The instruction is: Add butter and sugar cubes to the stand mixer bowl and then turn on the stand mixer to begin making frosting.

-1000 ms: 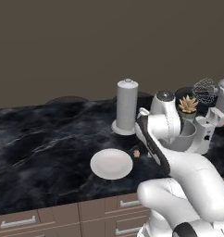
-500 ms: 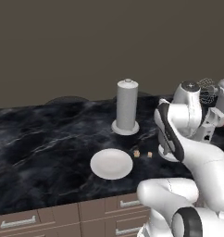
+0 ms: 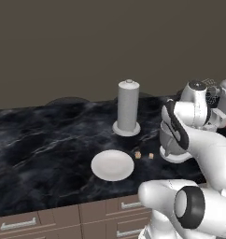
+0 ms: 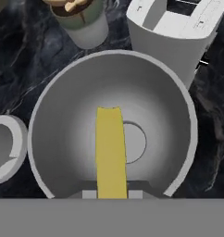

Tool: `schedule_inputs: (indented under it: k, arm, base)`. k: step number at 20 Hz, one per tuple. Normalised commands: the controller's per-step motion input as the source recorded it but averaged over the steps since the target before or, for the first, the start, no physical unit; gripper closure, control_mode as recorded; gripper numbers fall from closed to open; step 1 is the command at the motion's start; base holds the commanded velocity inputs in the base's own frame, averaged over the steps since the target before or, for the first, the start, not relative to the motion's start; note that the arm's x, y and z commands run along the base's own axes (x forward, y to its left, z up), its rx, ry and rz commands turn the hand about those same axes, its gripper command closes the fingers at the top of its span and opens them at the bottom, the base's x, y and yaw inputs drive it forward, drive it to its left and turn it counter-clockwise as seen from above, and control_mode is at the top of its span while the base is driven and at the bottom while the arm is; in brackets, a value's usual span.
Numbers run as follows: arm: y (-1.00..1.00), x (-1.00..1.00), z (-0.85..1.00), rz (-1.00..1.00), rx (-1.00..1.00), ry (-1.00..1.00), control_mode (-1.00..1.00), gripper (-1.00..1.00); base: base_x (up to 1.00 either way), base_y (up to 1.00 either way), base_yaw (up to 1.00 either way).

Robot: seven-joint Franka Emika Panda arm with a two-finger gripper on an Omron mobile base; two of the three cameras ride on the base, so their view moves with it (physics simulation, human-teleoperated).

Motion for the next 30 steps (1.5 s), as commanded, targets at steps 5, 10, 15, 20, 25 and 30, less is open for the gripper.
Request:
schedule_inputs:
  k: [5,10,15,20,25,30]
  arm:
    - [-0.11,0.36,-0.34,-0.01,-0.01,0.08,-1.0,1.0]
    - [-0.01,0.35,-0.32,-0.02,-0.05,0.08,-1.0,1.0]
    - [-0.03,0.19,-0.29,-0.02,-0.03,0.04,-1.0,1.0]
    - [-0.04,0.1,-0.24,-0.01,0.0,0.01,-1.0,1.0]
    - [-0.1,0.02,-0.19,0.0,0.0,0.0,-1.0,1.0]
    - [-0.06,0.02,-0.25,0.0,0.0,0.01,-1.0,1.0]
  base:
    - [0.0,0.0,0.0]
    - [0.0,0.0,0.0]
    - [0.0,0.0,0.0]
    - [0.0,0.0,0.0]
    - [0.0,0.0,0.0]
    - [0.0,0.0,0.0]
